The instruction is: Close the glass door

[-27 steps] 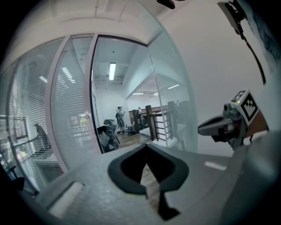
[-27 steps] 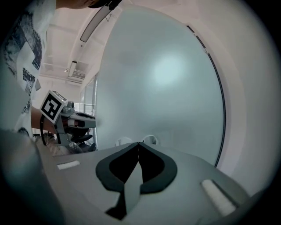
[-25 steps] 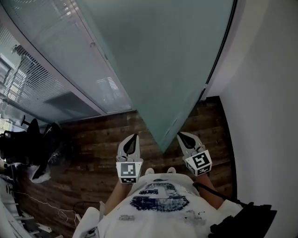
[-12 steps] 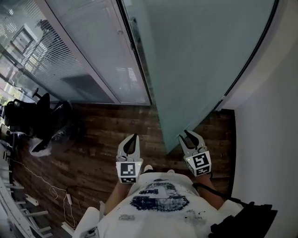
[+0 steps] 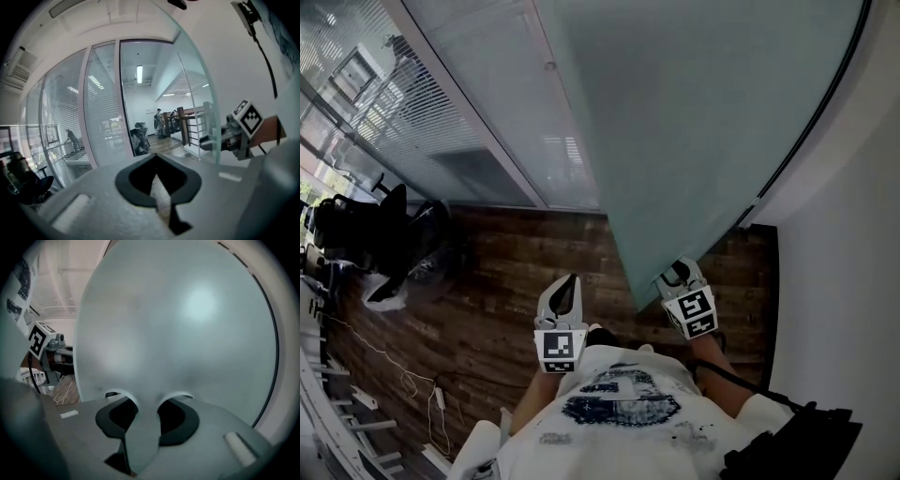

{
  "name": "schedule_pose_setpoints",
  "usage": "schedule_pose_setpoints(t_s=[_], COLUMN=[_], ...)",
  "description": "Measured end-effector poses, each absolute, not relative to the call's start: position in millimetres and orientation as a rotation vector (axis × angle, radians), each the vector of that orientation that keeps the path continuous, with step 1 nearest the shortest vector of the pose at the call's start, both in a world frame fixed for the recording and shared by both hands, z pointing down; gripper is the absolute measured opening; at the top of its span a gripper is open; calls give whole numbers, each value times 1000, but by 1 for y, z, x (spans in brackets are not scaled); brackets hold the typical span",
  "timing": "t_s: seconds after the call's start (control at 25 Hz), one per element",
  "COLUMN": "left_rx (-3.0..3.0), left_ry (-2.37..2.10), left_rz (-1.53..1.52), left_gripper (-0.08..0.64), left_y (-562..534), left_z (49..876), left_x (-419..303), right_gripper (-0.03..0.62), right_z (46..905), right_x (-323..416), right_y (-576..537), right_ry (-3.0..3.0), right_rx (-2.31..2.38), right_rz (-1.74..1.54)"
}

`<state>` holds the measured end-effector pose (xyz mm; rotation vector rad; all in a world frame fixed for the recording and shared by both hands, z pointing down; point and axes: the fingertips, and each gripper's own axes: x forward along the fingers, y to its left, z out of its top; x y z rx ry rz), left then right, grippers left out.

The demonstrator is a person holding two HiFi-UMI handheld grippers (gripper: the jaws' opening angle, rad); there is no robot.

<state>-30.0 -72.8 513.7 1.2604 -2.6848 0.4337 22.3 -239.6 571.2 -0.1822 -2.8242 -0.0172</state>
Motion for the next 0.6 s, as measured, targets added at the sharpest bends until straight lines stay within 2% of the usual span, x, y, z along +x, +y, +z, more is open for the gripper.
schedule_pose_setpoints(t_s=[0.6], left_rx=[1362], left_ry=[-2642], left_rz=[418], left_gripper=[2], left_y=[-96], left_z=[492], left_x=[-73], right_gripper=[117], right_z=[547], right_x=[-9], right_y=[-247], right_ry=[-2849], right_rx=[-84], right_rz=[9])
